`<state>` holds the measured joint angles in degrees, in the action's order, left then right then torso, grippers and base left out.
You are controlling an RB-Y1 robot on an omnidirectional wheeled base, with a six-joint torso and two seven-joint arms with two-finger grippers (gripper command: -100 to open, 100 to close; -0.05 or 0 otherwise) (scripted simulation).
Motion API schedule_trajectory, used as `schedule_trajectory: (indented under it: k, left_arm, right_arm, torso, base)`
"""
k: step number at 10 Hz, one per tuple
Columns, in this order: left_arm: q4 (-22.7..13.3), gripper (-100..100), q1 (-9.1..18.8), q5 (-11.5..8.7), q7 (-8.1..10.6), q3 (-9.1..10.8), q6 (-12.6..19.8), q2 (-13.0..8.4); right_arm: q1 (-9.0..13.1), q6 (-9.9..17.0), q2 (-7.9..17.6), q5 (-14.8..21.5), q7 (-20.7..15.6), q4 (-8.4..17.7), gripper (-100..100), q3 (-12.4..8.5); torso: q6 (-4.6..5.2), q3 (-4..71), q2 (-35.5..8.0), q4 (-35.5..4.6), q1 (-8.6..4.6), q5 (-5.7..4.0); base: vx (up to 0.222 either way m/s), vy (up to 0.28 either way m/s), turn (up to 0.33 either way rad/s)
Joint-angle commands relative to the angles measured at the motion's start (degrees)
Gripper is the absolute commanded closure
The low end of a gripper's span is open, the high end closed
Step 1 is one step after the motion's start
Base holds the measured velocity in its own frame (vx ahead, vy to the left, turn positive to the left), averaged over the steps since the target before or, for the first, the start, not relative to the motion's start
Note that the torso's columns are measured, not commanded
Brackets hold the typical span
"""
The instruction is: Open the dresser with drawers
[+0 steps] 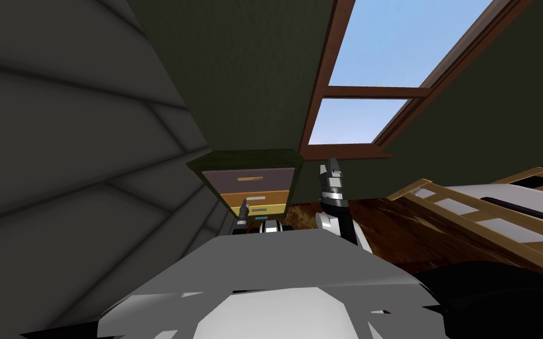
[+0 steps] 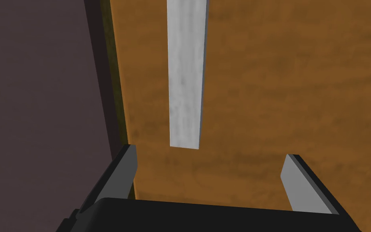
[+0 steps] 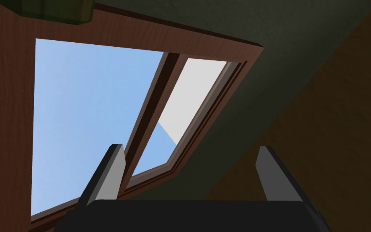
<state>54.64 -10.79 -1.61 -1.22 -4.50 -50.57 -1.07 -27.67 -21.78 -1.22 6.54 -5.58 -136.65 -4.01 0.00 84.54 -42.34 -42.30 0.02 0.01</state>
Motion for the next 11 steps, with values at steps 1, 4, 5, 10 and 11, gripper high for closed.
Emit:
schedule_trajectory:
  k: [1, 4, 5, 10, 11]
  left_arm:
    - [0.53, -100, 1.15, -0.08, -0.09, 0.24, 1.58, 0.17]
    - [-0.04, 100, 0.23, -0.01, -0.03, 0.04, 0.15, 0.14]
    - [1.17, 100, 0.14, 0.03, -0.09, 0.0, 1.38, 0.19]
    - [3.31, 100, -0.26, 0.25, 0.01, -0.47, 2.81, 0.14]
    - [3.36, -100, -0.23, 0.24, 0.01, -0.46, 2.95, -2.46]
  right_arm:
    - [0.0, 0.0, 0.0, 0.0, 0.0, 0.0, 0, 0.0]
    - [0.0, 0.0, 0.0, 0.0, 0.0, 0.0, 0, 0.0]
    - [0.0, 0.0, 0.0, 0.0, 0.0, 0.0, 0, 0.0]
    - [0.03, 0.01, 0.0, 0.0, 0.0, 0.01, 0, 0.0]
    - [0.01, 0.0, 0.0, 0.0, 0.0, 0.01, 0, 0.0]
  torso:
    - [-0.01, 0.0, 0.0, 0.0, 0.0, -0.01]
    - [-0.01, 0.04, 0.05, 0.03, -0.02, -0.01]
    - [-0.01, -0.06, -0.11, -0.02, -0.04, -0.01]
    - [0.0, 0.01, 0.04, 0.0, 0.0, 0.0]
    - [0.0, 0.26, 0.46, 0.11, -0.04, -0.01]
  base:
    - [0.025, 0.004, 0.012]
    - [0.015, 0.0, -0.001]
    - [-0.017, -0.003, -0.001]
    - [-0.164, 0.007, 0.021]
    - [-0.017, 0.001, -0.005]
